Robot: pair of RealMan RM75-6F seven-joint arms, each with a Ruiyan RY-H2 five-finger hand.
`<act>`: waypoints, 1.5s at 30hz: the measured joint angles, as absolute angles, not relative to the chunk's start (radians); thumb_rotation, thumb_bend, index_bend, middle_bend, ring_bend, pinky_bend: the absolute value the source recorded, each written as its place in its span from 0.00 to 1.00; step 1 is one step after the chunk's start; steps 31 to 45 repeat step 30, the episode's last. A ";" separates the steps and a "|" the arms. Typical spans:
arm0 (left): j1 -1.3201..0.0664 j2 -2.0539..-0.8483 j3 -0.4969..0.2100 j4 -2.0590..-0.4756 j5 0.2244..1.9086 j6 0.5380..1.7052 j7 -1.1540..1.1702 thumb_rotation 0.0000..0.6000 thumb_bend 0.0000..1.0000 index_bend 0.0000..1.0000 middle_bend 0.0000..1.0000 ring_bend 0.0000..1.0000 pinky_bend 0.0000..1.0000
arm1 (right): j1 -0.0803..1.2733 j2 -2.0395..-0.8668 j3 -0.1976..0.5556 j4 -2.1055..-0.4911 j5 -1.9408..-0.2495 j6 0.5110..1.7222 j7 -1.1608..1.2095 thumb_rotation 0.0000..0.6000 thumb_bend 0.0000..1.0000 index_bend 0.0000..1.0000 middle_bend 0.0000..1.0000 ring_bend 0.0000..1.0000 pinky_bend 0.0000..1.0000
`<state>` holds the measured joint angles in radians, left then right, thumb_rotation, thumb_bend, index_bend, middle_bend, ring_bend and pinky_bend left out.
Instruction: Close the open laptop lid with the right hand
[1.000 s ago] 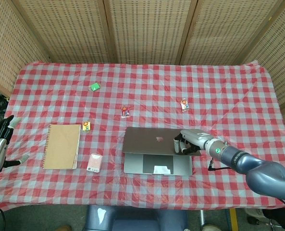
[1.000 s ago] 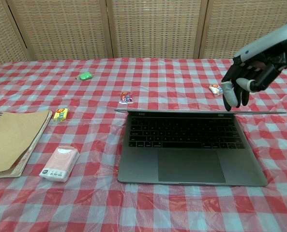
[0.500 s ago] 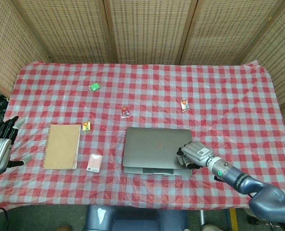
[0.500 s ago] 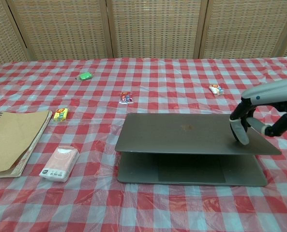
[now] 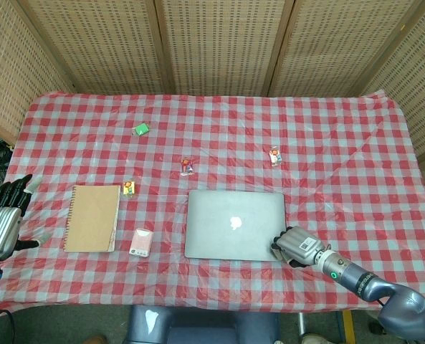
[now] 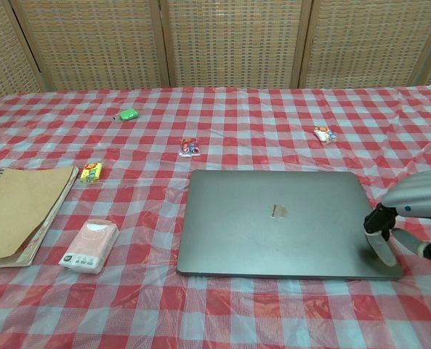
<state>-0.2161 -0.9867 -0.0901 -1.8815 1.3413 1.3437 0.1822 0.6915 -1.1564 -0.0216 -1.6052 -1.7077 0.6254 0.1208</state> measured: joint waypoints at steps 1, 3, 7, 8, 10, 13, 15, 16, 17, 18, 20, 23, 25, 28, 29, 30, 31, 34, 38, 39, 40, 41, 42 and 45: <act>-0.216 -0.987 -0.090 -1.881 1.341 1.344 0.182 1.00 0.00 0.00 0.00 0.00 0.00 | 0.692 -1.159 -0.025 -1.603 -1.712 0.633 0.120 1.00 1.00 0.51 0.47 0.37 0.34; -0.216 -0.987 -0.090 -1.881 1.341 1.344 0.181 1.00 0.00 0.00 0.00 0.00 0.00 | 0.693 -1.162 -0.030 -1.599 -1.720 0.650 0.118 1.00 1.00 0.51 0.47 0.37 0.34; -0.216 -0.984 -0.092 -1.880 1.336 1.344 0.174 1.00 0.00 0.00 0.00 0.00 0.00 | 0.689 -1.151 -0.019 -1.605 -1.734 0.715 0.107 1.00 1.00 0.51 0.47 0.37 0.34; -0.217 -0.983 -0.093 -1.879 1.335 1.343 0.172 1.00 0.00 0.00 0.00 0.00 0.00 | 0.686 -1.141 -0.010 -1.613 -1.736 0.750 0.105 1.00 1.00 0.51 0.47 0.37 0.33; -0.217 -0.982 -0.092 -1.879 1.335 1.341 0.169 1.00 0.00 0.00 0.00 0.00 0.00 | 0.678 -1.117 0.009 -1.627 -1.735 0.811 0.103 1.00 1.00 0.47 0.46 0.37 0.32; -0.218 -0.981 -0.090 -1.878 1.341 1.338 0.163 1.00 0.00 0.00 0.00 0.00 0.00 | 0.652 -1.077 0.053 -1.641 -1.715 0.933 0.089 1.00 0.79 0.33 0.33 0.27 0.19; -0.218 -0.980 -0.089 -1.878 1.347 1.339 0.156 1.00 0.00 0.00 0.00 0.00 0.00 | 0.615 -1.050 0.090 -1.645 -1.667 1.034 0.069 1.00 0.41 0.20 0.17 0.14 0.07; -0.217 -0.980 -0.088 -1.877 1.350 1.341 0.154 1.00 0.00 0.00 0.00 0.00 0.00 | 0.605 -1.045 0.098 -1.646 -1.650 1.054 0.064 1.00 0.20 0.12 0.08 0.07 0.02; -0.216 -0.980 -0.088 -1.876 1.356 1.345 0.152 1.00 0.00 0.00 0.00 0.00 0.00 | 0.585 -1.036 0.111 -1.648 -1.612 1.085 0.052 1.00 0.07 0.06 0.03 0.02 0.00; -0.215 -0.982 -0.087 -1.874 1.362 1.349 0.150 1.00 0.00 0.00 0.00 0.00 0.00 | 0.568 -1.030 0.118 -1.650 -1.580 1.101 0.042 1.00 0.02 0.03 0.01 0.00 0.00; -0.212 -0.986 -0.086 -1.868 1.377 1.359 0.142 1.00 0.00 0.00 0.00 0.00 0.00 | 0.531 -1.022 0.133 -1.656 -1.503 1.130 0.018 1.00 0.00 0.00 0.00 0.00 0.00; -0.207 -0.996 -0.082 -1.852 1.402 1.376 0.129 1.00 0.00 0.00 0.00 0.00 0.00 | 0.469 -1.028 0.145 -1.664 -1.427 1.202 -0.016 1.00 0.00 0.00 0.00 0.00 0.00; -0.203 -1.002 -0.078 -1.839 1.417 1.384 0.116 1.00 0.00 0.00 0.00 0.00 0.00 | 0.426 -1.042 0.146 -1.665 -1.406 1.268 -0.038 1.00 0.00 0.00 0.00 0.00 0.00; -0.197 -1.007 -0.067 -1.828 1.436 1.388 0.098 1.00 0.00 0.00 0.00 0.00 0.00 | 0.341 -1.079 0.132 -1.660 -1.386 1.377 -0.083 1.00 0.00 0.00 0.00 0.00 0.00; -0.195 -1.007 -0.064 -1.827 1.442 1.389 0.091 1.00 0.00 0.00 0.00 0.00 0.00 | 0.310 -1.094 0.122 -1.658 -1.380 1.406 -0.105 1.00 0.00 0.00 0.00 0.00 0.00; -0.194 -1.006 -0.062 -1.827 1.446 1.389 0.086 1.00 0.00 0.00 0.00 0.00 0.00 | 0.293 -1.105 0.113 -1.658 -1.377 1.420 -0.121 1.00 0.00 0.00 0.00 0.00 0.00; -0.194 -1.006 -0.062 -1.827 1.446 1.389 0.086 1.00 0.00 0.00 0.00 0.00 0.00 | 0.293 -1.105 0.113 -1.658 -1.377 1.420 -0.121 1.00 0.00 0.00 0.00 0.00 0.00; -0.194 -1.006 -0.062 -1.827 1.446 1.389 0.086 1.00 0.00 0.00 0.00 0.00 0.00 | 0.293 -1.105 0.113 -1.658 -1.377 1.420 -0.121 1.00 0.00 0.00 0.00 0.00 0.00; -0.194 -1.006 -0.062 -1.827 1.446 1.389 0.086 1.00 0.00 0.00 0.00 0.00 0.00 | 0.293 -1.105 0.113 -1.658 -1.377 1.420 -0.121 1.00 0.00 0.00 0.00 0.00 0.00; -0.194 -1.006 -0.062 -1.827 1.446 1.389 0.086 1.00 0.00 0.00 0.00 0.00 0.00 | 0.293 -1.105 0.113 -1.658 -1.377 1.420 -0.121 1.00 0.00 0.00 0.00 0.00 0.00; -0.194 -1.006 -0.062 -1.827 1.446 1.389 0.086 1.00 0.00 0.00 0.00 0.00 0.00 | 0.293 -1.105 0.113 -1.658 -1.377 1.420 -0.121 1.00 0.00 0.00 0.00 0.00 0.00; -0.194 -1.006 -0.062 -1.827 1.446 1.389 0.086 1.00 0.00 0.00 0.00 0.00 0.00 | 0.293 -1.105 0.113 -1.658 -1.377 1.420 -0.121 1.00 0.00 0.00 0.00 0.00 0.00; -0.194 -1.006 -0.062 -1.827 1.446 1.389 0.086 1.00 0.00 0.00 0.00 0.00 0.00 | 0.293 -1.105 0.113 -1.658 -1.377 1.420 -0.121 1.00 0.00 0.00 0.00 0.00 0.00; -0.194 -1.006 -0.062 -1.827 1.446 1.389 0.086 1.00 0.00 0.00 0.00 0.00 0.00 | 0.293 -1.105 0.113 -1.658 -1.377 1.420 -0.121 1.00 0.00 0.00 0.00 0.00 0.00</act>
